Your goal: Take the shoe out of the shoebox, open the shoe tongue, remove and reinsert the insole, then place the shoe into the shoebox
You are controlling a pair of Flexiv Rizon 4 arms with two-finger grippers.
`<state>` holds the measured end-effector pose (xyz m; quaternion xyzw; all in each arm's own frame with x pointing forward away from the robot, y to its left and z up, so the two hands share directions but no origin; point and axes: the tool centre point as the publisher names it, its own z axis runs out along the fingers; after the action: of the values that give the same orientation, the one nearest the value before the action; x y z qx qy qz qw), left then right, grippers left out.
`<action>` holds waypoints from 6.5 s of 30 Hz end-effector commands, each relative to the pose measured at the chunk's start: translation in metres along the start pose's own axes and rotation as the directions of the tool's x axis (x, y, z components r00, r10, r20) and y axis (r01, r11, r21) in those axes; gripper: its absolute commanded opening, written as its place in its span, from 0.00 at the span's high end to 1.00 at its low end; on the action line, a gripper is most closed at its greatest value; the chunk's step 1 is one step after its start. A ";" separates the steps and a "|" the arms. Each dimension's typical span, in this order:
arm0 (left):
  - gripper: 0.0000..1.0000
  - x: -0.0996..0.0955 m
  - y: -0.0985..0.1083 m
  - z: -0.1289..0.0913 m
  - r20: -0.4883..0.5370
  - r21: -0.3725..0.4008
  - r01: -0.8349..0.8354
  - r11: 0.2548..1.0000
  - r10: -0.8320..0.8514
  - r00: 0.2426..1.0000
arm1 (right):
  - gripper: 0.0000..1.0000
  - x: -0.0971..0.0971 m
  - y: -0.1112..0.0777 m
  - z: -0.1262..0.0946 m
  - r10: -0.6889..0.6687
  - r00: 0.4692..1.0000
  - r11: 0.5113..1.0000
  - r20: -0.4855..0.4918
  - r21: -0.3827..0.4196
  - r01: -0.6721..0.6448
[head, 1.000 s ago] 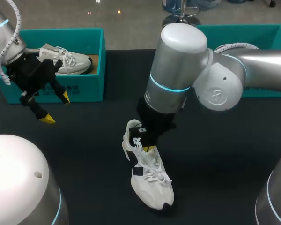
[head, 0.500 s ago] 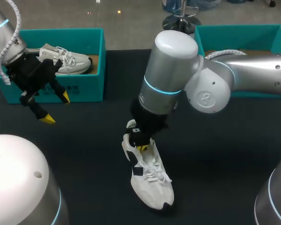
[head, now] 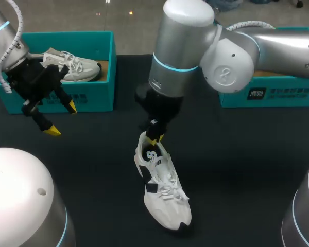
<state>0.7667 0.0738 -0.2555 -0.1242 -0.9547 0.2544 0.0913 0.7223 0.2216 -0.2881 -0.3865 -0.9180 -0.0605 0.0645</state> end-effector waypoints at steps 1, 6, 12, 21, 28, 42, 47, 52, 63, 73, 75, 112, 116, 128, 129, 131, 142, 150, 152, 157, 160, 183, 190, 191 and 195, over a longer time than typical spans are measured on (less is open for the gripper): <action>0.00 0.001 0.000 0.000 0.000 -0.003 0.000 1.000 0.000 1.000 | 0.00 0.010 0.015 -0.002 -0.128 0.983 0.979 0.130 0.173 0.105; 0.00 0.001 0.000 0.000 0.000 -0.003 0.000 1.000 0.000 1.000 | 0.00 0.010 0.015 -0.002 -0.128 0.983 0.979 0.130 0.173 0.105; 0.00 0.001 0.000 0.000 0.000 -0.003 0.000 1.000 0.000 1.000 | 0.00 0.007 0.014 -0.001 -0.178 0.973 0.975 0.146 0.160 0.155; 0.00 0.001 0.000 0.000 0.000 -0.003 0.000 1.000 0.000 1.000 | 0.00 -0.007 0.007 0.004 -0.605 0.779 0.793 0.167 0.040 0.608; 0.00 0.001 0.000 0.000 0.000 -0.003 0.000 1.000 0.000 1.000 | 0.00 -0.020 0.003 0.001 -0.784 0.588 0.586 0.198 -0.076 0.807; 0.00 0.001 0.000 0.000 0.000 -0.003 0.000 1.000 0.000 1.000 | 0.00 -0.027 0.012 -0.008 -0.848 0.496 0.517 0.188 0.083 0.852; 0.00 0.001 0.000 0.000 0.000 -0.003 0.000 1.000 0.000 1.000 | 0.00 -0.028 0.026 -0.002 -0.867 0.470 0.488 0.166 0.094 0.868; 0.00 0.001 0.000 0.000 0.000 -0.003 0.000 1.000 0.000 1.000 | 0.00 -0.028 0.040 0.002 -0.873 0.466 0.481 0.142 0.104 0.870; 0.00 0.001 0.000 0.000 0.000 -0.003 0.000 1.000 0.000 1.000 | 0.00 -0.033 0.068 0.026 -0.896 0.430 0.441 0.113 0.097 0.892; 0.00 0.001 0.000 0.000 0.000 -0.003 0.000 1.000 0.000 1.000 | 0.00 -0.034 0.072 0.046 -0.895 0.434 0.446 0.105 0.158 0.881; 0.00 0.001 0.000 0.000 0.000 -0.003 0.000 1.000 0.000 1.000 | 0.00 -0.037 0.071 0.050 -0.892 0.440 0.451 0.102 0.164 0.877; 0.00 0.001 0.000 0.000 0.000 -0.003 0.000 1.000 0.000 1.000 | 1.00 -0.044 0.050 0.059 -0.857 0.496 0.515 0.140 0.227 0.827; 0.00 0.001 0.000 0.000 0.000 -0.003 0.000 1.000 0.000 1.000 | 1.00 -0.043 0.048 0.034 -0.848 0.507 0.530 0.155 0.240 0.813; 0.00 0.001 0.000 0.000 0.000 -0.003 0.000 1.000 0.000 1.000 | 1.00 -0.067 0.050 -0.123 -0.889 0.427 0.459 0.168 0.335 0.823; 0.00 0.001 0.000 0.000 0.000 -0.003 0.000 1.000 0.000 1.000 | 1.00 -0.069 0.050 -0.138 -0.897 0.407 0.443 0.174 0.343 0.828; 0.00 0.001 0.000 0.000 0.000 -0.003 0.000 1.000 0.000 1.000 | 1.00 -0.072 0.051 -0.165 -0.903 0.391 0.430 0.179 0.375 0.821; 0.00 0.001 0.000 0.000 0.000 -0.003 0.000 1.000 0.000 1.000 | 1.00 -0.076 0.064 -0.220 -0.942 0.301 0.335 0.148 0.354 0.873; 0.00 0.001 0.000 0.000 0.000 -0.003 0.000 1.000 0.000 1.000 | 1.00 -0.073 0.064 -0.219 -0.941 0.297 0.337 0.166 0.341 0.878; 0.00 0.001 0.000 0.000 0.000 -0.003 0.000 1.000 0.000 1.000 | 1.00 -0.073 0.064 -0.219 -0.941 0.297 0.337 0.166 0.341 0.878; 0.00 0.001 0.000 0.000 0.000 -0.003 0.000 1.000 0.000 1.000 | 1.00 -0.073 0.064 -0.219 -0.941 0.297 0.337 0.166 0.341 0.878; 0.00 0.001 0.000 0.000 0.000 -0.003 0.000 1.000 0.000 1.000 | 1.00 -0.073 0.064 -0.219 -0.941 0.297 0.337 0.166 0.341 0.878; 0.00 0.001 0.000 0.000 0.000 -0.003 0.000 1.000 0.000 1.000 | 1.00 -0.413 0.019 -0.271 -0.875 0.426 0.484 0.231 0.378 0.789; 0.00 0.001 0.000 0.000 0.000 -0.003 0.000 1.000 0.000 1.000 | 1.00 -0.438 0.017 -0.276 -0.890 0.422 0.455 0.173 0.405 0.793; 0.00 0.001 0.000 0.000 0.000 -0.003 0.000 1.000 0.000 1.000 | 1.00 -0.438 0.017 -0.276 -0.890 0.422 0.455 0.173 0.405 0.793; 0.00 0.001 0.000 0.000 0.000 -0.003 0.000 1.000 0.000 1.000 | 1.00 -0.438 0.017 -0.276 -0.890 0.422 0.455 0.173 0.405 0.793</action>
<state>0.7667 0.0739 -0.2555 -0.1242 -0.9547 0.2544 0.0913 1.0578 -0.1179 -0.0903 0.1389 -0.9795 0.1096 -0.0959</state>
